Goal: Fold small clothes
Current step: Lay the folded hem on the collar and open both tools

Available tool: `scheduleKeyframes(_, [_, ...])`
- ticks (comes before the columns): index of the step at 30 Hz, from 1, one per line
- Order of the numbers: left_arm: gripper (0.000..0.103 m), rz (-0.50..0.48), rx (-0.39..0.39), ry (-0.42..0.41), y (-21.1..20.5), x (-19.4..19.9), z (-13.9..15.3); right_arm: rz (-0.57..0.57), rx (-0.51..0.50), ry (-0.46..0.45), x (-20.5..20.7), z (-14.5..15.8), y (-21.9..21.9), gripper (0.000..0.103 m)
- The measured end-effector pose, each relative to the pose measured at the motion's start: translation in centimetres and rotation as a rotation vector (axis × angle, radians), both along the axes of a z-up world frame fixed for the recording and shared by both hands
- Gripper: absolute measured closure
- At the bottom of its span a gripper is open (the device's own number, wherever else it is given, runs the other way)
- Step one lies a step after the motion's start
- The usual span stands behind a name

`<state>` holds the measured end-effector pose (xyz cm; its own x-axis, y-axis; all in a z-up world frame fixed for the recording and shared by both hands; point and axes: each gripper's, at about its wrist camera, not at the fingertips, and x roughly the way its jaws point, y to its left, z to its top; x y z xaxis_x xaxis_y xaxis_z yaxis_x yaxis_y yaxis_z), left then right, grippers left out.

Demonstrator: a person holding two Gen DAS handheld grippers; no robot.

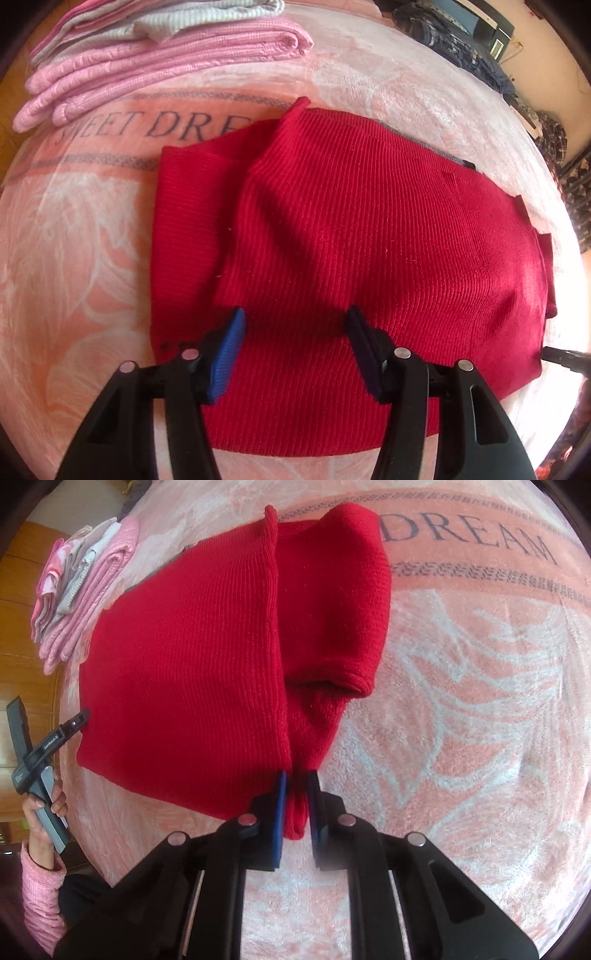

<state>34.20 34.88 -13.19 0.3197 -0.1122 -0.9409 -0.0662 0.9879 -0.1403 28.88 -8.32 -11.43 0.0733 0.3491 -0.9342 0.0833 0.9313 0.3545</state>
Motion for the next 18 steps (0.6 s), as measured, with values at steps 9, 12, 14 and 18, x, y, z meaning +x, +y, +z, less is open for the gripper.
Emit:
scheduleKeyframes(9, [0.033, 0.033, 0.017, -0.059, -1.6, -0.9, 3.2, -0.132, 0.009, -0.1, 3.2, 0.5, -0.8, 0.069])
scheduleKeyframes(12, [0.033, -0.025, 0.059, -0.052, -2.3, -0.3, 2.5, -0.144, 0.034, -0.085, 3.7, -0.7, -1.3, 0.069])
scheduleKeyframes(14, [0.033, -0.045, 0.069, -0.019, -2.7, 0.2, 1.6, -0.149, 0.046, -0.088, 4.1, -0.7, -1.7, 0.069])
scheduleKeyframes(18, [0.033, -0.033, 0.009, 0.039, -2.8, 0.5, 0.0, -0.13, 0.029, -0.099, 4.5, -0.5, -1.2, 0.069])
